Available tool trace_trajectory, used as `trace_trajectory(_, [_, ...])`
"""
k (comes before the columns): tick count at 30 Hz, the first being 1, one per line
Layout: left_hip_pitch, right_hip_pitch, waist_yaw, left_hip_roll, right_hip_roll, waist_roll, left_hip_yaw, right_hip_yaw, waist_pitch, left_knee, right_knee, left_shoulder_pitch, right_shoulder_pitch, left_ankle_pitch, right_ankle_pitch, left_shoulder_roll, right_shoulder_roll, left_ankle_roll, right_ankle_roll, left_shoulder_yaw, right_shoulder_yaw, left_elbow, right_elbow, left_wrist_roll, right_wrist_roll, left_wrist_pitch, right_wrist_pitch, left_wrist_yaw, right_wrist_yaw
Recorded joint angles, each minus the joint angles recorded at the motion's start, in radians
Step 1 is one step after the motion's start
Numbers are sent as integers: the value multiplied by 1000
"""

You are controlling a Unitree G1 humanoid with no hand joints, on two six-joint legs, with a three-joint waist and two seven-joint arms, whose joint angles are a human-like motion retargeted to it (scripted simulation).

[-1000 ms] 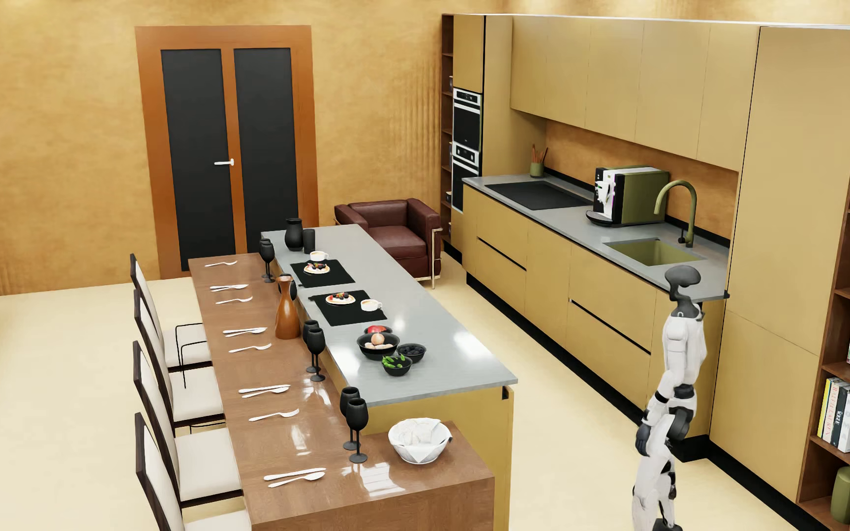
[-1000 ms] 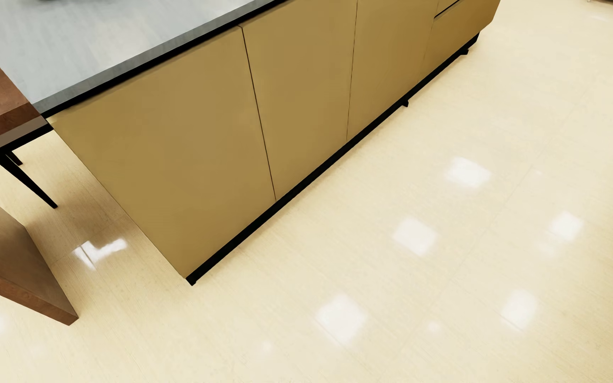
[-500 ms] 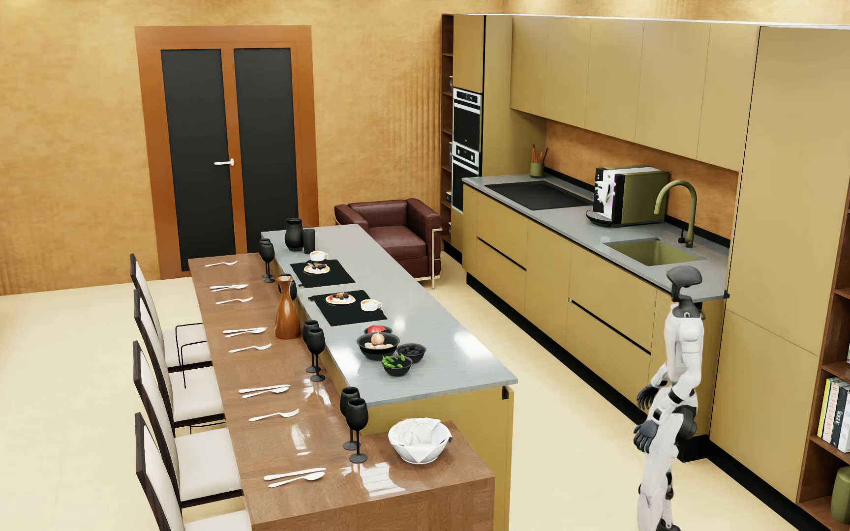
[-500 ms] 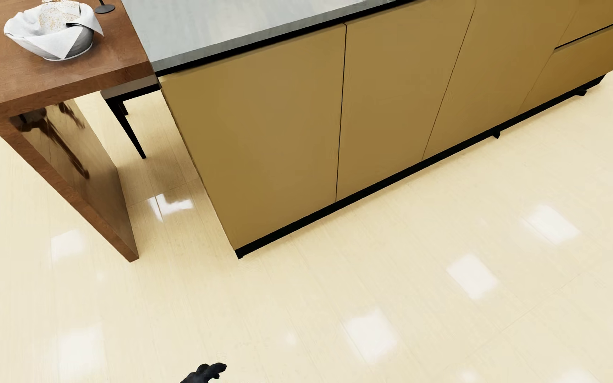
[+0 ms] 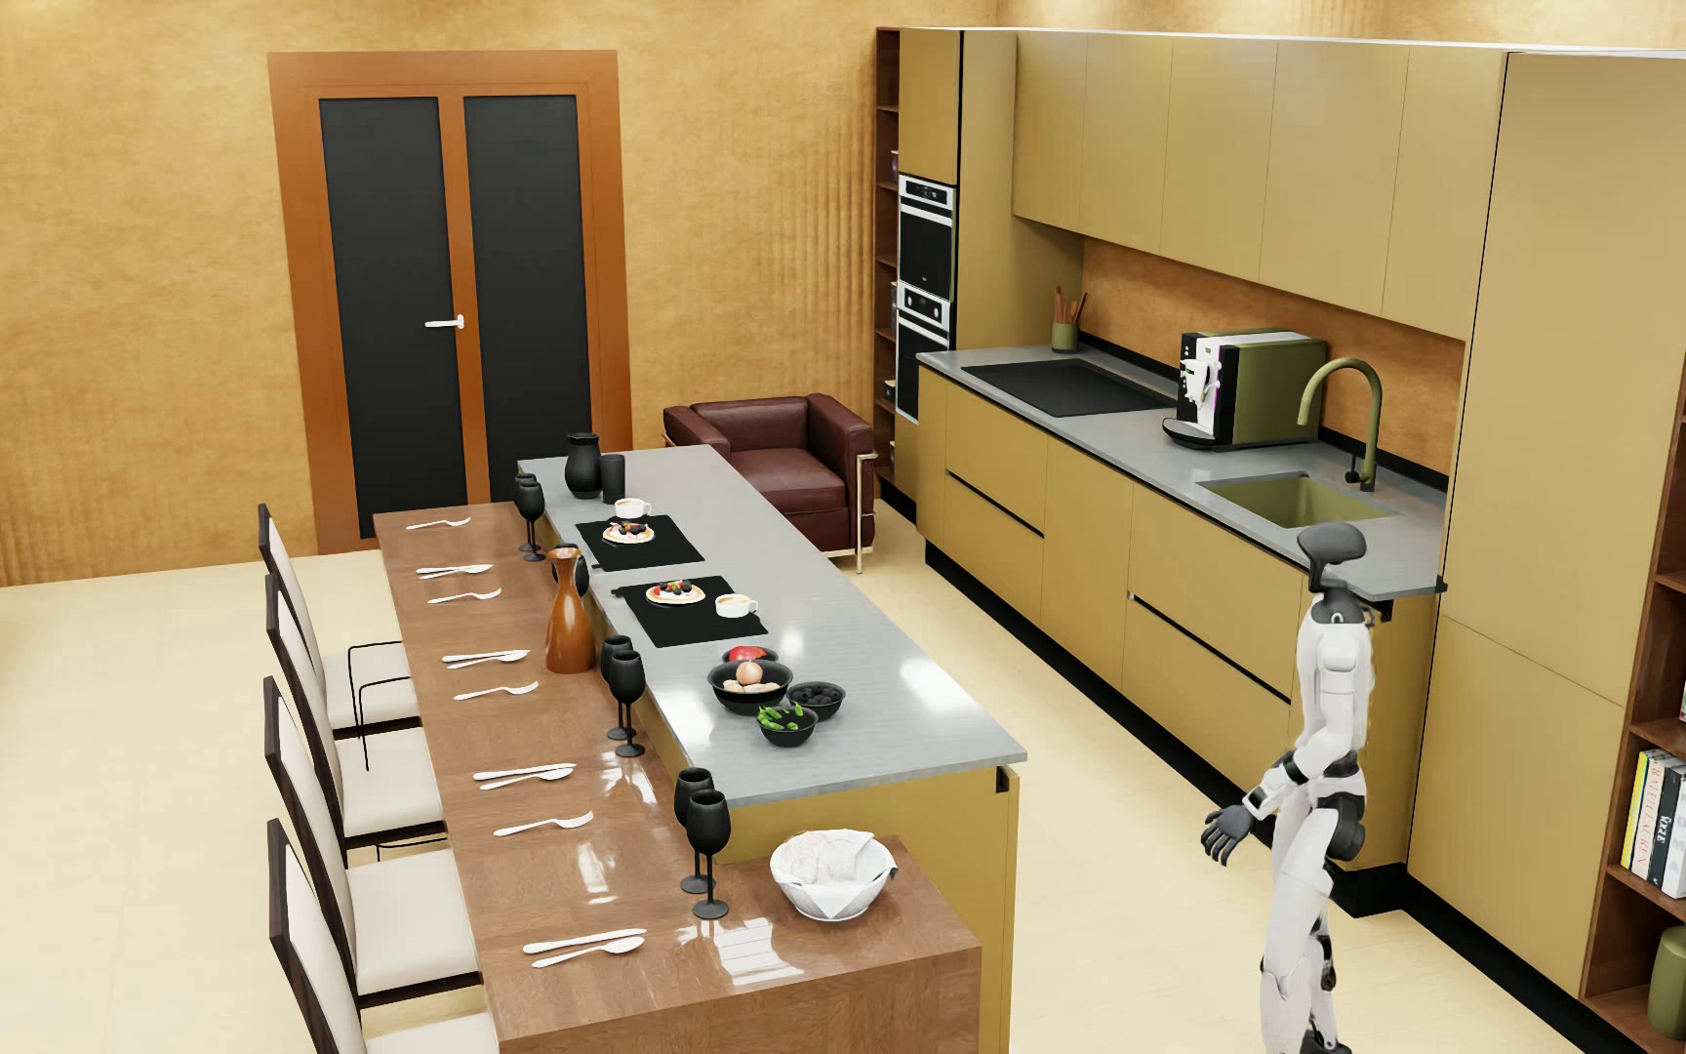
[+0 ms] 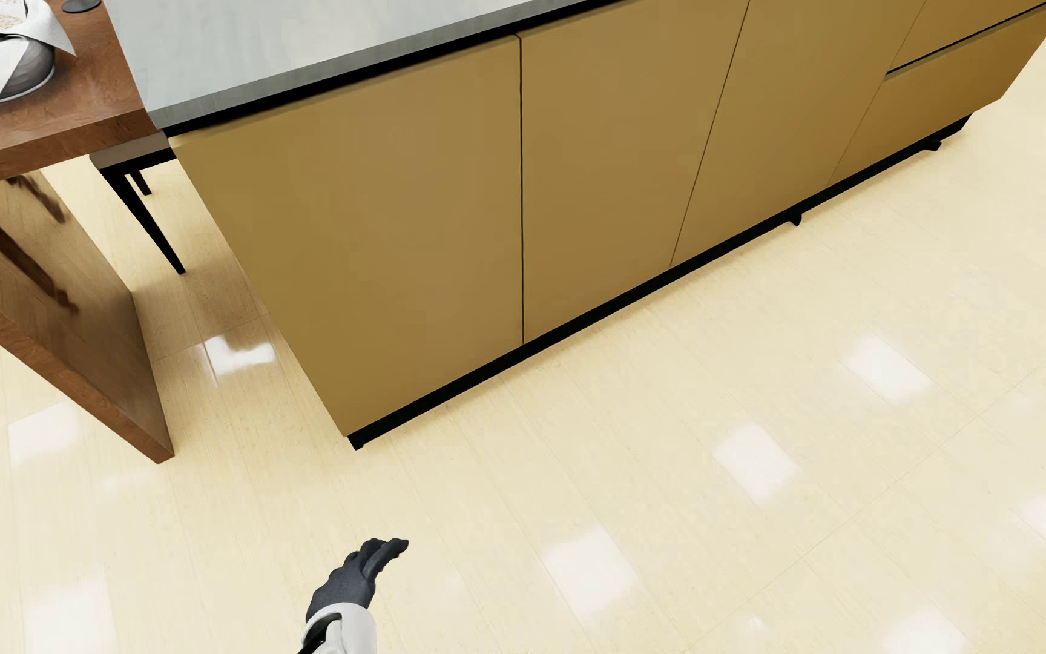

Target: Head to the armchair

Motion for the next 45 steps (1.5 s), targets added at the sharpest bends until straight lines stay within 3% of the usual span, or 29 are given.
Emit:
trace_trajectory(1, [-13, -8, -1, 14, 12, -6, -20, 23, -1, 19, 3, -23, 17, 18, -7, 4, 2, 20, -9, -13, -3, -20, 7, -7, 2, 9, -3, -74, -5])
trace_trajectory(3, [-86, -19, 9, 16, 40, -18, -157, 81, 1, 124, 12, -60, 48, 18, -18, 19, 12, 185, -38, -49, -27, -55, 15, 23, 20, 6, -32, -172, -41])
trace_trajectory(4, [-147, -22, 20, -17, 51, -25, -271, 114, 4, 229, 16, -69, 59, -17, -24, 23, 18, 230, -48, -64, -46, -61, 16, 45, 39, 0, -51, -190, -69])
trace_trajectory(6, [-284, -22, 43, -189, 66, -38, -517, 182, 10, 491, 25, -60, 58, -90, -36, 27, 12, 142, -68, -74, -62, -55, 11, 82, 72, -1, -84, -201, -114])
trace_trajectory(8, [-395, -8, 59, -390, 86, -44, -620, 248, 13, 665, 18, -3, 17, -123, -40, 28, -31, 41, -99, -48, -33, -45, -1, 92, 75, 7, -112, -198, -125])
trace_trajectory(12, [-555, 56, 96, -546, 154, -39, -496, 403, 21, 507, 2, 200, -160, -127, -71, 42, -146, -68, -137, 26, 109, 0, -49, 70, 37, 28, -165, -199, -122])
trace_trajectory(15, [-542, 140, 147, -642, 186, -43, -605, 515, 34, 127, 25, 343, -272, -94, -61, 50, -181, -112, -155, 46, 242, 50, -114, 136, 0, 107, -180, -302, -96])
trace_trajectory(16, [-521, 156, 167, -642, 189, -48, -619, 534, 41, 136, 67, 378, -295, -44, -14, 46, -184, 57, -159, 56, 287, 60, -126, 174, 8, 129, -172, -335, -81])
trace_trajectory(17, [-506, 151, 185, -615, 196, -55, -595, 553, 52, 188, 153, 406, -291, -95, 60, 33, -184, 93, -158, 80, 324, 66, -140, 202, 32, 147, -162, -349, -71])
trace_trajectory(18, [-472, 113, 204, -581, 192, -62, -578, 546, 63, 232, 293, 428, -266, -140, 217, 14, -181, 119, -1, 118, 359, 70, -153, 214, 62, 160, -152, -341, -61])
trace_trajectory(19, [-421, 49, 215, -541, 201, -68, -564, 572, 72, 251, 468, 443, -237, -194, 413, -11, -184, 143, 305, 155, 399, 73, -160, 213, 79, 165, -140, -328, -33])
trace_trajectory(20, [-358, -49, 230, -487, 197, -71, -532, 490, 78, 248, 667, 447, -212, -245, 534, -38, -196, 140, 339, 175, 436, 78, -162, 205, 69, 158, -124, -324, 10])
trace_trajectory(22, [-185, -274, 208, -420, 77, -76, -475, 458, 83, 167, 926, 400, -157, -310, 418, -56, -185, 104, 346, 147, 420, 100, -146, 206, 21, 127, -93, -342, 13])
trace_trajectory(23, [-87, -377, 180, -405, -7, -77, -457, 428, 81, 109, 946, 355, -121, -333, 345, -46, -152, 87, 321, 110, 355, 116, -114, 229, 36, 108, -77, -352, -48])
trace_trajectory(24, [8, -472, 149, -397, -70, -76, -437, 393, 78, 58, 906, 306, -96, -360, 299, -28, -118, 72, 246, 68, 269, 115, -70, 258, 76, 89, -55, -362, -118])
trace_trajectory(26, [191, -619, 90, -390, -103, -68, -397, 400, 72, -4, 687, 201, -74, -441, 257, 42, -88, 43, 170, 2, 119, 49, -11, 282, 151, 43, 4, -366, -214])
trace_trajectory(28, [375, -650, 46, -370, -93, -55, -377, 446, 78, -66, 260, 71, -17, -495, 327, 116, -118, -11, 146, 5, 28, -34, -21, 256, 202, 16, -16, -329, -210])
trace_trajectory(30, [526, -609, 16, -332, -124, -39, -398, 408, 89, -85, -56, -32, 56, -465, 379, 139, -126, -74, 98, 104, -22, -112, -29, 186, 208, 45, -42, -247, -205])
trace_trajectory(32, [583, -592, -2, -265, -172, -24, -458, 254, 102, 44, 139, -60, 115, -259, 470, 155, -95, -99, 101, 176, -33, -207, -14, 156, 185, 53, -52, -134, -201])
trace_trajectory(33, [537, -580, -8, -233, -157, -12, -504, 238, 111, 222, 264, -35, 118, -42, 398, 167, -76, -50, 49, 192, -31, -263, 3, 147, 172, 38, -55, -98, -196])
trace_trajectory(34, [439, -547, -8, -185, -131, 1, -522, 228, 119, 453, 337, 7, 98, 140, 304, 172, -62, -86, 38, 200, -25, -311, 21, 134, 159, 26, -56, -83, -190])
trace_trajectory(35, [303, -487, 0, -161, -92, 16, -555, 226, 127, 669, 342, 51, 57, 144, 237, 168, -53, -27, 33, 195, -10, -343, 37, 125, 145, 24, -60, -92, -187])
trace_trajectory(36, [150, -407, 13, -199, -55, 26, -603, 230, 131, 820, 294, 84, 2, 47, 196, 156, -48, 27, 31, 175, 11, -352, 50, 124, 131, 31, -65, -121, -190])
trace_trajectory(37, [1, -311, 26, -244, -29, 30, -619, 246, 130, 883, 209, 113, -61, 21, 174, 134, -48, 35, 39, 149, 42, -339, 60, 126, 117, 40, -66, -159, -190])
trace_trajectory(39, [-224, -116, 53, -310, 2, 21, -581, 289, 111, 774, 27, 181, -186, -47, 152, 97, -54, -8, 48, 104, 149, -266, 64, 132, 77, 44, -67, -242, -137])
trace_trajectory(40, [-308, -42, 69, -333, 12, 13, -560, 312, 98, 655, -11, 231, -248, -62, 119, 94, -64, 0, 50, 88, 223, -237, 51, 142, 43, 43, -88, -290, -79])
trace_trajectory(42, [-418, 76, 107, -354, 26, 0, -562, 360, 76, 299, 1, 297, -361, -43, 15, 85, -97, 17, 54, 72, 400, -186, -40, 172, -25, 58, -173, -380, 15])
trace_trajectory(43, [-425, 141, 125, -351, 27, -3, -577, 376, 67, 55, 3, 335, -408, -52, -26, 75, -119, -17, 57, 87, 474, -160, -105, 180, -29, 66, -219, -391, 27])
trace_trajectory(45, [-385, 265, 155, -327, 7, -7, -536, 415, 53, -261, 37, 403, -432, -79, -16, 24, -156, 4, 77, 129, 548, -64, -206, 196, 52, 114, -267, -346, -5])
